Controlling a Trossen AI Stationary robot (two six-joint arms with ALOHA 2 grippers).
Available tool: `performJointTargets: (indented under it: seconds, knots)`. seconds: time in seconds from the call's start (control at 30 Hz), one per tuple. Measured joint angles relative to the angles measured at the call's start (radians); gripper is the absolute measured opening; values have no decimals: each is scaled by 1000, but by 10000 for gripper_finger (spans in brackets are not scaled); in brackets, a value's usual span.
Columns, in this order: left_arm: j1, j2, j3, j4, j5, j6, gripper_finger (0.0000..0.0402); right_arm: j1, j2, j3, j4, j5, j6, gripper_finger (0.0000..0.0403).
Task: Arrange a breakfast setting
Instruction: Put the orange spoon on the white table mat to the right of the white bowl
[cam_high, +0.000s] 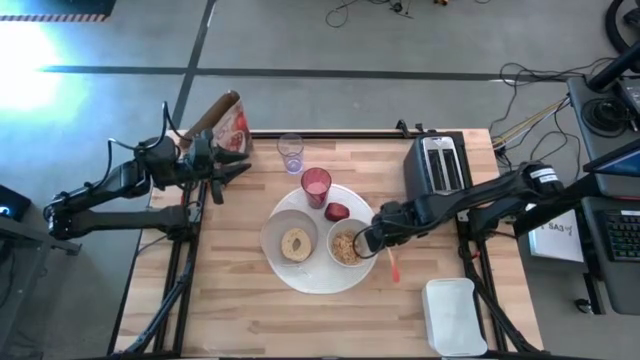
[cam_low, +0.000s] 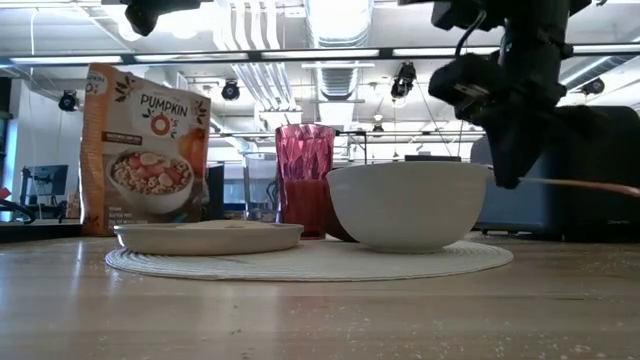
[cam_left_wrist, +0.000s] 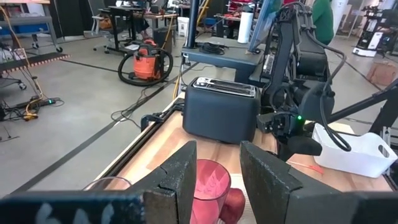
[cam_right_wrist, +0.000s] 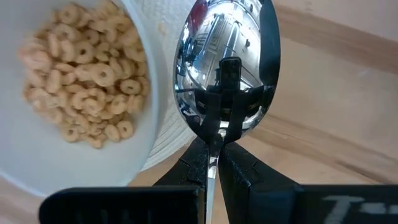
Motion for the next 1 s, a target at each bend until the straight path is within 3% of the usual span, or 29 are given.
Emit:
performJointTargets:
  seconds: [0.7,1.0]
  knots:
    - [0,-3,0,-36,0,34,107,18,155,1,5,-45,34,14]
    - [0,-10,0,-42,0,42,107,18,193,2,5,-41,20,66]
